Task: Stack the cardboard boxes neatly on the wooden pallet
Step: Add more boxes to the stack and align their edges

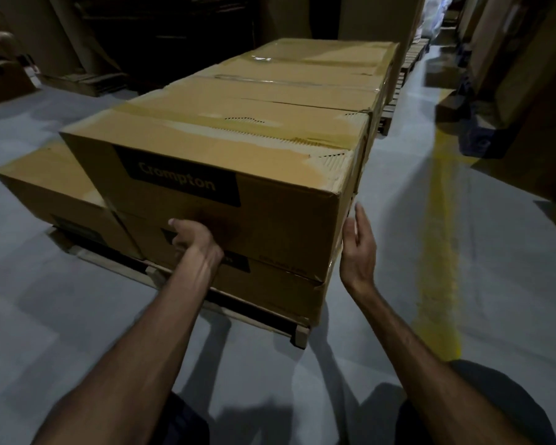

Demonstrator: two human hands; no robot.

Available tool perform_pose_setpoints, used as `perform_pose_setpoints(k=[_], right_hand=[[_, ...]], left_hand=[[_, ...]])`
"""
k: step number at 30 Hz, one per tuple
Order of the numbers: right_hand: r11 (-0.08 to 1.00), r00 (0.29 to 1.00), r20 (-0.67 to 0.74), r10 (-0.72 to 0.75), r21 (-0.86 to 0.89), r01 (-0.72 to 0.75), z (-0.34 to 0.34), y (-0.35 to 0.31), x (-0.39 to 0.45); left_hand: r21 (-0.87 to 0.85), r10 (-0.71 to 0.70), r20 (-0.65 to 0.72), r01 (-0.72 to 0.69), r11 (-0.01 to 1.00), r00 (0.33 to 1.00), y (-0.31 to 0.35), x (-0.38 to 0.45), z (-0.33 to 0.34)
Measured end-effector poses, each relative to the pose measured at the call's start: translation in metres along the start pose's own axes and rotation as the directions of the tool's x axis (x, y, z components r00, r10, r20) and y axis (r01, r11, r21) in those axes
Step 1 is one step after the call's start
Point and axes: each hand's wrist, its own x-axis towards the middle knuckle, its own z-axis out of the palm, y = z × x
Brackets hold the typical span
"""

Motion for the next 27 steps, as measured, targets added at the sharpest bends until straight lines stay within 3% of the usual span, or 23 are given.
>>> perform_pose_setpoints(k=[2, 5, 8, 10, 13, 17, 18, 22, 27], right_hand=[[0.980, 0.976, -0.080, -0.201, -0.026, 0.200, -0.007, -0.029, -0.017], [0.862, 0.870, 0.014, -0.493, -0.131, 0.490, -0.016, -0.071, -0.034], [0.616, 0.691, 0.185, -0.699, -0.337, 0.712, -0.027, -0.101, -0.035], [0.439, 0.577, 0.313, -0.754, -0.413, 0.798, -0.026, -0.122, -0.030], [0.256, 0.501, 0.541, -0.676, -0.465, 0.848, -0.004, -0.154, -0.020], [0.109, 0.488, 0.747, -0.452, -0.497, 0.861, 0.056, -0.188, -0.006], [0.083, 0.478, 0.777, -0.410, -0.490, 0.868, 0.072, -0.194, -0.004], [0.015, 0.420, 0.841, -0.341, -0.442, 0.897, 0.128, -0.210, 0.000], [0.031, 0.440, 0.835, -0.330, -0.457, 0.889, 0.148, -0.211, 0.006]], left_hand=[[0.005, 0.007, 0.013, -0.007, 1.000, 1.000, 0.002, 0.011, -0.004], [0.021, 0.005, 0.052, -0.006, 1.000, 0.999, 0.010, 0.013, -0.008], [-0.001, 0.041, 0.070, -0.041, 0.999, 0.997, 0.021, -0.011, -0.016], [-0.007, 0.049, 0.114, -0.049, 0.999, 0.992, 0.021, -0.006, -0.013], [0.024, 0.070, 0.115, -0.073, 0.997, 0.991, -0.006, 0.075, -0.001], [0.082, 0.070, 0.044, -0.074, 0.994, 0.997, -0.017, 0.112, 0.001], [0.129, 0.084, 0.031, -0.088, 0.988, 0.996, -0.008, 0.093, -0.003], [0.032, 0.087, -0.006, -0.086, 0.996, 0.996, 0.041, 0.005, -0.021], [-0.015, 0.094, 0.003, -0.094, 0.995, 0.996, 0.057, 0.004, -0.027]])
